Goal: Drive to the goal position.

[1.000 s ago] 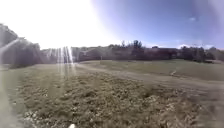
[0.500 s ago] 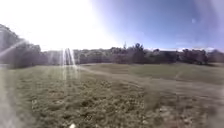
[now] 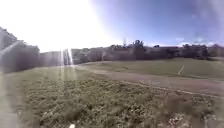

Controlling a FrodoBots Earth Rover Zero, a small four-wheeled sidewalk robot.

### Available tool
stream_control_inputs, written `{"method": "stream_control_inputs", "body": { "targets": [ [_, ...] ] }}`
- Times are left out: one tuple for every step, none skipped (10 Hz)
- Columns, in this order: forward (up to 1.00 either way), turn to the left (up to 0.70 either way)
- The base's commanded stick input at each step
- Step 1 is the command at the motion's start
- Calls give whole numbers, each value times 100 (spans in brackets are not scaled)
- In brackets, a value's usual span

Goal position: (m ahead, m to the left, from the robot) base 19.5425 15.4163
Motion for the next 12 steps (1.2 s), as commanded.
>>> {"method": "stream_control_inputs", "body": {
  "targets": [
    [4,0],
    [4,0],
    [5,0],
    [4,0],
    [3,0],
    [3,0],
    [7,0],
    [11,0],
    [37,0],
    [44,0],
    [50,0],
    [50,0]
  ]
}}
